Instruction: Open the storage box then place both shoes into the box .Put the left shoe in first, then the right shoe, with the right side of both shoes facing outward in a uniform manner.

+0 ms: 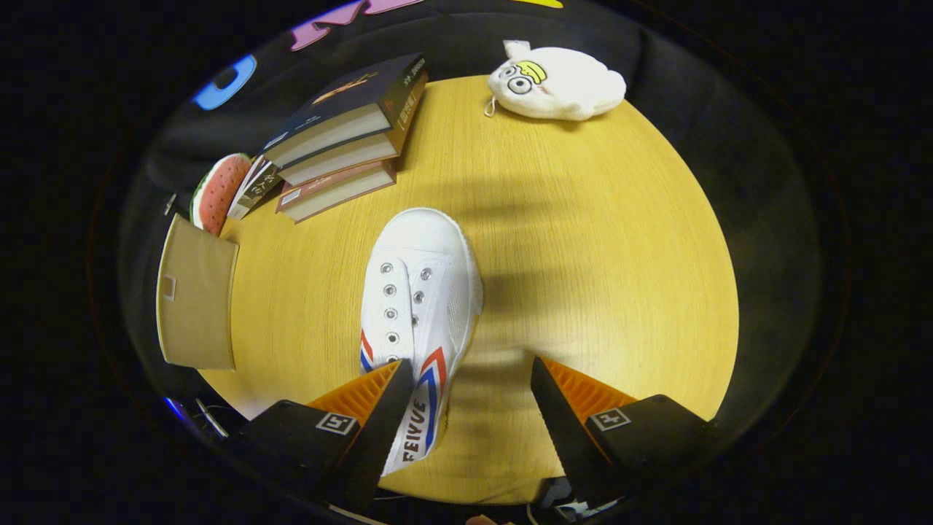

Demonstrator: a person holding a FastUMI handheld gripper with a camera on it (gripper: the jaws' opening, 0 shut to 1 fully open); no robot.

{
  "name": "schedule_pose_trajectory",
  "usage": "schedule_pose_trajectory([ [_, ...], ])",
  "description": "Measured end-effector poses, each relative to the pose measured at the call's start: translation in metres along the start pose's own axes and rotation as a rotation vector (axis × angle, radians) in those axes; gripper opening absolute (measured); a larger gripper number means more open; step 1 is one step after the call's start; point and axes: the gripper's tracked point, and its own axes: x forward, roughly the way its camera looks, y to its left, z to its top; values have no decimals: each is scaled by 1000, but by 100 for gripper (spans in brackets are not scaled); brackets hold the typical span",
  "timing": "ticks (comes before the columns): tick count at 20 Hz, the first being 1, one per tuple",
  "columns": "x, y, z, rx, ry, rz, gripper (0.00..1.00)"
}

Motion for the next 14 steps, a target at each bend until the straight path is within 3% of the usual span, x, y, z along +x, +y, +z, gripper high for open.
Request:
schedule_pose_trajectory([
  [6,12,18,-5,38,62,77,95],
  [10,13,25,-6,81,81,84,49],
  [14,14,22,-6,120,74,128,37],
])
